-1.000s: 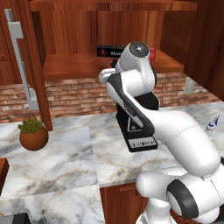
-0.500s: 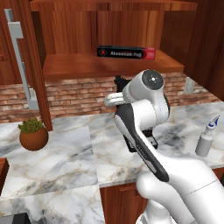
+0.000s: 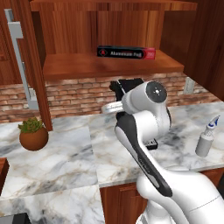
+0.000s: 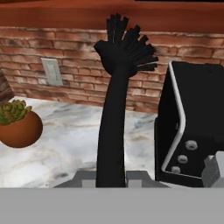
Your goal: Pick the spray and dish brush from the cabinet and place them on the counter.
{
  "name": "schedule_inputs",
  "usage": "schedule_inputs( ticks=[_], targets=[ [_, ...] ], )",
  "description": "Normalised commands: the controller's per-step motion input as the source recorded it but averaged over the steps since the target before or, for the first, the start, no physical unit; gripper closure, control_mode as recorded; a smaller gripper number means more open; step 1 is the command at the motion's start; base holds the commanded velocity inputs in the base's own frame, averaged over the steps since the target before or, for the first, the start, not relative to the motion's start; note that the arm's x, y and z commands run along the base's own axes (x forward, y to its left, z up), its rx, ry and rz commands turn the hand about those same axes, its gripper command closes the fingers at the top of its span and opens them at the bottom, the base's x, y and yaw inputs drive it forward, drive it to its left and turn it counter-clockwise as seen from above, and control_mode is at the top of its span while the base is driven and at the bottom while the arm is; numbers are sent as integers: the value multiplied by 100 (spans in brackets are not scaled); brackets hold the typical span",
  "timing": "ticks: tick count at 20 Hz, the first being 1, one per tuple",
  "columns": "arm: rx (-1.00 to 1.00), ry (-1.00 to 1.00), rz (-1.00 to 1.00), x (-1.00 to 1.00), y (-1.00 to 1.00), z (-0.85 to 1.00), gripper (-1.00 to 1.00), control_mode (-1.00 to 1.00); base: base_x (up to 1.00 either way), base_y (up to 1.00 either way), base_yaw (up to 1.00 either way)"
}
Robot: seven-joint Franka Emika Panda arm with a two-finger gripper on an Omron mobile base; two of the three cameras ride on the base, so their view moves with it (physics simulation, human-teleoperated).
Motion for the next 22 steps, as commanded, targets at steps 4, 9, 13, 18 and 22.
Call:
schedule_inputs(
  ticks=[4,9,13,18,22],
  targets=[
    [0,-2,5,-11,17,-4,100,-100,0,0,0],
    [0,0,0,-13,7,-25,100,-100,0,0,0],
    [0,0,0,-14,5,-31,100,-100,0,0,0],
    [0,0,1,-14,3,-37,100,-100,0,0,0],
    [0,0,2,-18,0,-42,100,-100,0,0,0]
  ],
)
